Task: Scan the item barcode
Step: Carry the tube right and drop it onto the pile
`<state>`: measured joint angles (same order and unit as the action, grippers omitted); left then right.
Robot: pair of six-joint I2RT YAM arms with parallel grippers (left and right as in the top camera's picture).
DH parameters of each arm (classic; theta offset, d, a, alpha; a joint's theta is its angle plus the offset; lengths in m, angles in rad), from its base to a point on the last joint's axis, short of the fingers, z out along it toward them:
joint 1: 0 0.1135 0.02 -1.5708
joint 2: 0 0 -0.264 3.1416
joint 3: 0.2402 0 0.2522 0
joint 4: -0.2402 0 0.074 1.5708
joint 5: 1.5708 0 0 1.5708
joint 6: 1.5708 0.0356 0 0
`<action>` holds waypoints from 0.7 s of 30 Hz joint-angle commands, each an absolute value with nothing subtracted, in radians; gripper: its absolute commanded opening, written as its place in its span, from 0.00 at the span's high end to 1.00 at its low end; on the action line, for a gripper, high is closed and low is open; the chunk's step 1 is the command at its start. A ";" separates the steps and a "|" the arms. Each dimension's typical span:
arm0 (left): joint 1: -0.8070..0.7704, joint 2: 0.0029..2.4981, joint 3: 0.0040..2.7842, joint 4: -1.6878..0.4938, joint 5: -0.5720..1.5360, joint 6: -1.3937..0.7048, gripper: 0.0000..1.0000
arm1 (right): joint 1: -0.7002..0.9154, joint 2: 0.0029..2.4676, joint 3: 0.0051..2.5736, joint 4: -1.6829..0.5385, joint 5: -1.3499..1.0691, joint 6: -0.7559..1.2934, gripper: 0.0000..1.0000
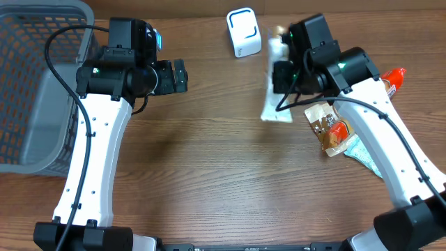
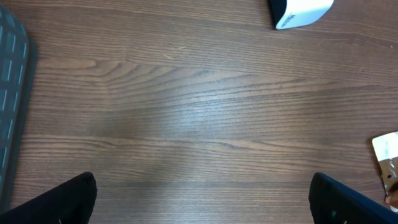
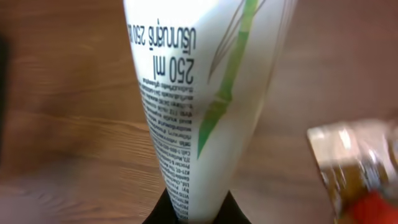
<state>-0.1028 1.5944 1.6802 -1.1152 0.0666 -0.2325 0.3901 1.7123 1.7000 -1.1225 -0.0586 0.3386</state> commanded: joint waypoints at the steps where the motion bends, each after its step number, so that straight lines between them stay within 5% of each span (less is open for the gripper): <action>1: -0.105 1.582 1.698 -1.114 0.064 -0.217 0.00 | 0.372 1.718 1.620 -1.104 0.053 0.477 0.96; 12: -0.105 1.582 1.698 -1.115 0.064 -0.217 0.00 | 0.222 1.718 1.194 -0.789 0.183 0.579 0.92; 15: -0.105 1.582 1.698 -1.115 0.064 -0.217 0.00 | 0.194 1.718 1.166 -0.760 0.181 0.571 0.69; 19: -0.105 1.582 1.698 -1.115 0.064 -0.217 0.00 | 0.190 1.718 1.166 -0.760 0.179 0.463 0.18; 21: -0.105 1.582 1.698 -1.115 0.064 -0.217 0.00 | 0.194 1.717 1.173 -0.769 0.171 0.421 0.01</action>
<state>-0.1028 1.5944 1.6802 -1.1149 0.0666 -0.2325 0.1856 1.7344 1.1648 -0.7631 0.1642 0.5049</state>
